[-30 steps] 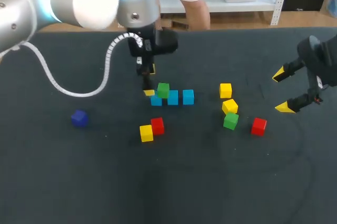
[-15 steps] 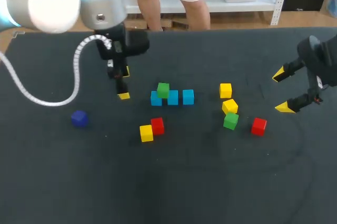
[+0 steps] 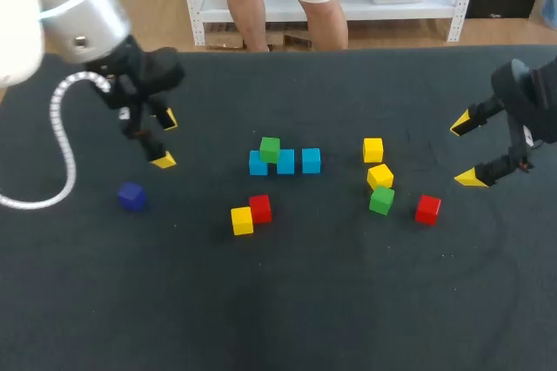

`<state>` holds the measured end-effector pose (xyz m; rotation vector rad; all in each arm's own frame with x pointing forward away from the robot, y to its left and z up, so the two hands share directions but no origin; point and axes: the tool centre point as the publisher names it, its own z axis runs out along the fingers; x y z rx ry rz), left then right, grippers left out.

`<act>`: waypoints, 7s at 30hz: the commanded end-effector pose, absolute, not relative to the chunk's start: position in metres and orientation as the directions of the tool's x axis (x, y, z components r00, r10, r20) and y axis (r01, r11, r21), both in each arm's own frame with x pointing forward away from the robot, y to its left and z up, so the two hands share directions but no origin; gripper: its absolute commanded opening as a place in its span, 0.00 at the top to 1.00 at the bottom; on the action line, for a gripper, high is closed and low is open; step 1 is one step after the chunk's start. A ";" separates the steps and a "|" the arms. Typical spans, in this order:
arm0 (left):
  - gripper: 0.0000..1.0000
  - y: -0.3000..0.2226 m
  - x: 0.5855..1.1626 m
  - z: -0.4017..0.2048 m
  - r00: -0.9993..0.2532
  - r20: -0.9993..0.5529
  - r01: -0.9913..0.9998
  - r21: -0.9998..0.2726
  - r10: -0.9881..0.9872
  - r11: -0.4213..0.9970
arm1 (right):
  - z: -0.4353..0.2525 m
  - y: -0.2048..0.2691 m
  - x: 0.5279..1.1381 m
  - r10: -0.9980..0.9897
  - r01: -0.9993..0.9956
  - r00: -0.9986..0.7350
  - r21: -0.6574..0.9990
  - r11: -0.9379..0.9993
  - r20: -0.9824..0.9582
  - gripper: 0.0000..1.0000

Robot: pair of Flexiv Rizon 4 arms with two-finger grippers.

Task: Place the blue cubes, place green cubes on the blue cubes, place the yellow cubes on the green cubes, then place the red cubes on the yellow cubes, and place purple cube on the red cubes.

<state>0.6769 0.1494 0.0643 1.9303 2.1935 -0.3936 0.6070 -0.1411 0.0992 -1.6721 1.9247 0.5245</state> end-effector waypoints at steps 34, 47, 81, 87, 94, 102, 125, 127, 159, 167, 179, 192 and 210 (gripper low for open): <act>0.00 0.163 0.667 0.073 -0.064 -0.509 0.997 -0.005 0.858 0.071 | 0.074 -0.106 0.597 -0.764 -0.952 -0.190 -0.076 0.298 -0.616 0.00; 0.00 0.163 0.667 0.073 -0.064 -0.509 0.997 -0.005 0.858 0.071 | 0.036 -0.063 0.597 -0.752 -0.962 -0.216 0.004 0.274 -0.623 0.00; 0.00 0.163 0.667 0.073 -0.064 -0.509 0.997 -0.005 0.858 0.071 | -0.008 -0.053 0.608 -0.752 -0.950 -0.276 0.052 0.308 -0.599 0.57; 0.00 0.163 0.667 0.073 -0.064 -0.509 0.997 -0.005 0.858 0.071 | -0.010 -0.052 0.607 -0.752 -0.951 -0.275 0.055 0.303 -0.599 0.60; 0.00 0.163 0.667 0.073 -0.064 -0.509 0.997 -0.005 0.858 0.071 | -0.008 -0.053 0.605 -0.752 -0.952 -0.270 0.051 0.301 -0.602 1.00; 0.00 0.163 0.667 0.073 -0.064 -0.509 0.997 -0.005 0.858 0.071 | 0.026 -0.047 0.607 -0.762 -0.976 -0.203 0.061 0.211 -0.615 1.00; 0.00 0.163 0.667 0.073 -0.064 -0.509 0.997 -0.005 0.858 0.071 | 0.067 0.015 0.662 -0.773 -0.999 -0.032 0.045 0.004 -0.634 1.00; 0.00 0.163 0.667 0.073 -0.064 -0.509 0.997 -0.005 0.858 0.071 | 0.066 0.022 0.663 -0.775 -0.999 -0.018 0.040 -0.009 -0.632 1.00; 0.00 0.163 0.667 0.073 -0.064 -0.509 0.997 -0.005 0.858 0.071 | 0.038 0.070 0.692 -0.813 -0.998 0.060 -0.006 -0.070 -0.579 1.00; 0.00 0.163 0.667 0.073 -0.064 -0.509 0.997 -0.005 0.858 0.071 | 0.035 0.067 0.694 -0.820 -0.998 0.054 -0.003 -0.063 -0.570 1.00; 0.00 0.163 0.667 0.073 -0.064 -0.509 0.997 -0.005 0.858 0.071 | 0.029 0.069 0.694 -0.822 -0.998 0.050 0.004 -0.064 -0.568 1.00; 0.00 0.163 0.667 0.073 -0.064 -0.509 0.997 -0.005 0.858 0.071 | 0.027 0.069 0.700 -0.823 -0.998 0.048 0.002 -0.059 -0.566 1.00; 0.00 0.163 0.667 0.073 -0.064 -0.509 0.997 -0.005 0.858 0.071 | 0.024 0.071 0.699 -0.819 -0.998 0.040 0.015 -0.059 -0.572 1.00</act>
